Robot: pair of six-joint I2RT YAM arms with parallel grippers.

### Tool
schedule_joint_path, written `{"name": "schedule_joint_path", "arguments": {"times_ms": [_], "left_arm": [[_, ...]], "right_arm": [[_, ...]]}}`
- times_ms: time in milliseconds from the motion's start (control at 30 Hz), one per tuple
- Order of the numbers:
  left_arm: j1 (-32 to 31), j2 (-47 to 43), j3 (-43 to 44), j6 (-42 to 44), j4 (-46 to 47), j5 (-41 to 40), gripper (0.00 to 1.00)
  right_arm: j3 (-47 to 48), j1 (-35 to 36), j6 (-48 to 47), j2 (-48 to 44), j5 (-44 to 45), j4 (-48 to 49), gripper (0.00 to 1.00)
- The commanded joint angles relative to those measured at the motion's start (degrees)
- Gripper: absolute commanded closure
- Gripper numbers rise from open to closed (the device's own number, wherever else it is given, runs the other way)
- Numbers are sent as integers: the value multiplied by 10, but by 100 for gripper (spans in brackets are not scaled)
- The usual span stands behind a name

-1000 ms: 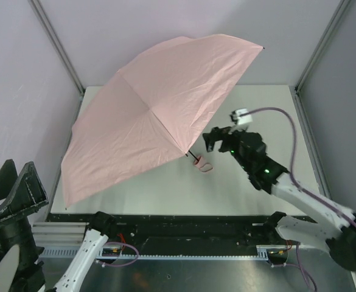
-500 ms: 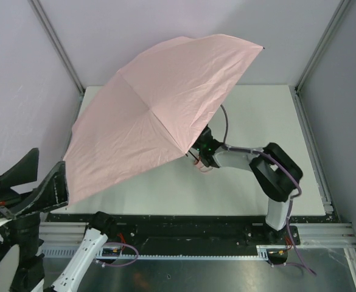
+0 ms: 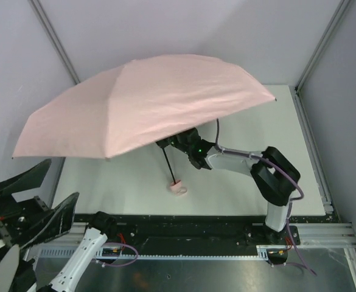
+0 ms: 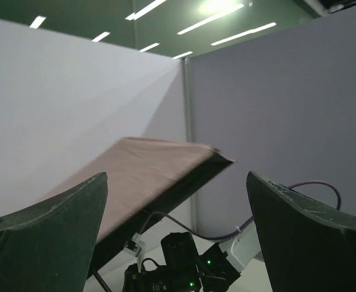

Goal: Put away the umbrella

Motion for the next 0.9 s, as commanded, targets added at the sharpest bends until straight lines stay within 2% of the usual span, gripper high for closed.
{"name": "schedule_joint_path", "arguments": {"times_ms": [0,233,333,467,600,733,867], "left_arm": [[-13,10,41,-21,28,85,1],[-29,-13,45,-39,30,106,1],[-32,-19,21,-51,25,106,4],[-34,-7,-20,-85,14,120,6],[-34,29,-98,-165,9,127,7],[-34,121,-186,-230,9,156,10],[-35,215,-228,-236,13,164,9]], "right_arm": [[27,24,62,-129,75,-62,99],[26,20,181,-250,99,-156,100],[15,10,223,-283,94,-163,100],[-30,3,260,-314,100,-88,100],[-75,-8,299,-315,93,7,100],[-98,-20,324,-284,70,125,100],[-104,-38,369,-239,10,227,100]]}}
